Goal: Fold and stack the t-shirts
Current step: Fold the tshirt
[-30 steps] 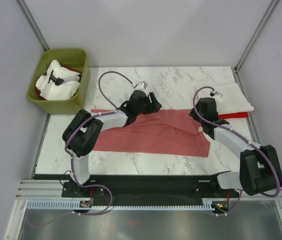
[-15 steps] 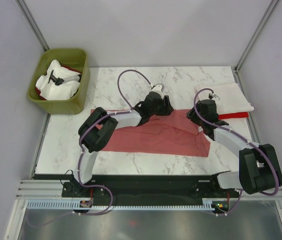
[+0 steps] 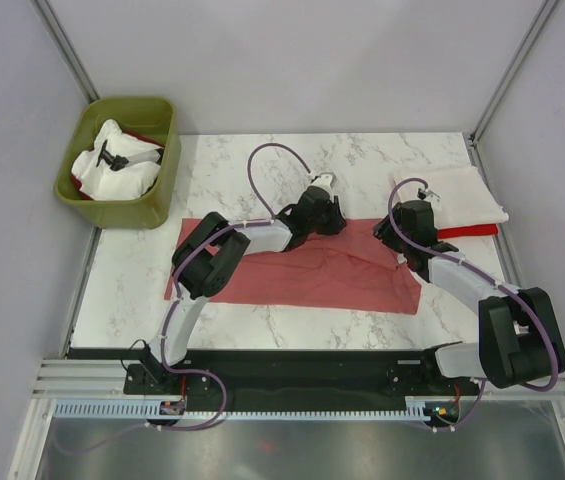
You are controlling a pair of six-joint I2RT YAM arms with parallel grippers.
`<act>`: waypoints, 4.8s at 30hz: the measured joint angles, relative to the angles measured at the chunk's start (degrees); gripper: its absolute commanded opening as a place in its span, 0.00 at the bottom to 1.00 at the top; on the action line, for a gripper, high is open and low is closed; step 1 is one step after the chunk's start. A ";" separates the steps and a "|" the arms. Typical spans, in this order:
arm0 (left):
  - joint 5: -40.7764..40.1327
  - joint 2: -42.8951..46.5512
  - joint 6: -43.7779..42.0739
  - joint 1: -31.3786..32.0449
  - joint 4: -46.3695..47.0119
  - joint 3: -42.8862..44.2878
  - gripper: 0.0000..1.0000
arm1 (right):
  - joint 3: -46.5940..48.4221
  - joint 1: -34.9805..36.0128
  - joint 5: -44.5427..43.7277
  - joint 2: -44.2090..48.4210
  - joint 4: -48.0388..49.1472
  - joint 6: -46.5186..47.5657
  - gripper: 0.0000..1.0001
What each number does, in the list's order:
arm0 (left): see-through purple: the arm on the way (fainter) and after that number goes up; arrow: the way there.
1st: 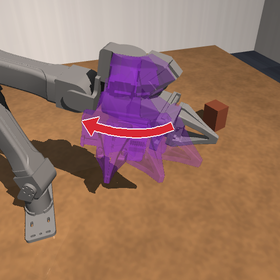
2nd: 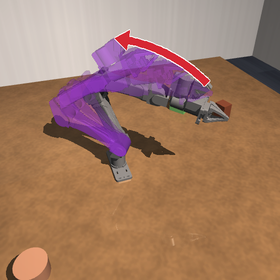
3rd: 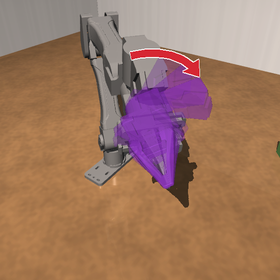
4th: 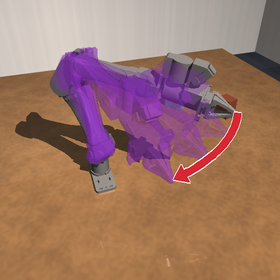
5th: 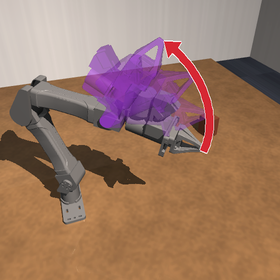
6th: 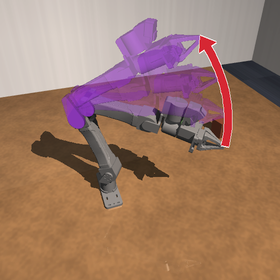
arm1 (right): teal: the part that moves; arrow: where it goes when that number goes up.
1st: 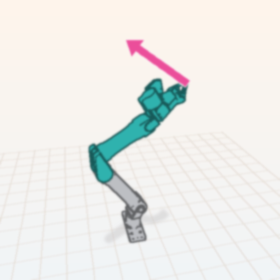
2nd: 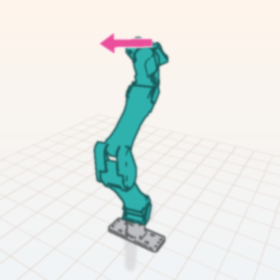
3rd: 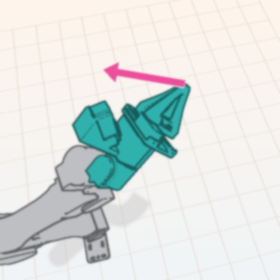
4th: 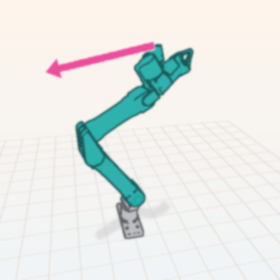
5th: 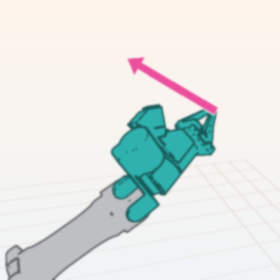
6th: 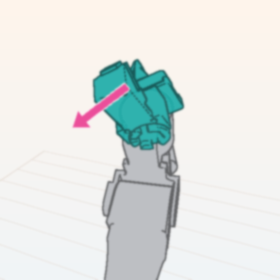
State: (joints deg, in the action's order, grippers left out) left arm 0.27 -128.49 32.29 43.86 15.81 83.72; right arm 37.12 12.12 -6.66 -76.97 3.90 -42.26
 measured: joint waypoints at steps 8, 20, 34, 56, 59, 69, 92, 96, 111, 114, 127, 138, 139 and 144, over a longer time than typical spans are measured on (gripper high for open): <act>-0.33 0.00 -1.55 1.11 1.09 -0.55 0.02 | -0.28 -0.81 -0.07 0.00 -0.02 0.02 0.49; -0.24 8.35 -2.69 1.88 8.50 -13.27 0.02 | -1.11 -2.01 -0.76 1.07 -0.22 0.02 0.50; 3.30 20.65 -2.67 2.32 18.88 -29.75 0.02 | -1.11 -2.23 -0.87 -2.14 -1.18 0.35 0.50; 10.27 30.27 -0.85 3.87 22.67 -45.81 0.45 | -2.03 -2.27 2.01 -3.48 0.20 0.46 0.51; 11.52 31.89 -0.72 3.91 24.48 -48.85 0.46 | -2.38 -2.27 2.36 -3.45 0.42 0.46 0.51; 11.63 33.03 -1.97 3.91 23.28 -46.49 0.50 | -5.49 -2.29 9.53 -3.15 2.64 0.24 0.52; 13.25 21.66 -3.85 1.86 8.00 -26.88 0.48 | -18.82 -2.49 27.93 16.44 -2.58 4.70 0.56; 14.38 18.82 -3.85 1.86 6.67 -24.81 0.48 | -18.95 -2.49 31.10 19.26 -6.91 6.69 0.42; 16.98 17.68 -3.82 1.99 6.86 -27.10 0.47 | -18.43 -2.49 25.31 30.84 -20.57 6.21 0.48; 18.16 17.73 -3.82 2.10 7.06 -27.10 0.47 | -18.34 -2.49 19.74 30.86 -22.82 4.44 0.35; 18.27 18.08 -3.82 2.91 6.34 -27.45 0.46 | -13.22 -2.58 6.75 36.63 -39.30 -1.75 0.34; 17.33 20.31 -3.85 4.83 4.90 -27.47 0.47 | -5.79 -2.58 7.02 30.62 -40.22 1.62 0.00; 16.96 20.31 -3.85 4.87 4.52 -27.47 0.47 | -5.55 -2.56 7.21 28.76 -39.19 1.62 0.00; 14.21 20.28 -3.82 4.79 1.05 -26.86 0.47 | -5.16 0.00 7.76 18.82 -34.95 1.57 0.00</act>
State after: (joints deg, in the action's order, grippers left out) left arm 14.48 -108.20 28.47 48.64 16.86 56.86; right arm 31.97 12.12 1.10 -58.15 -31.05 -40.69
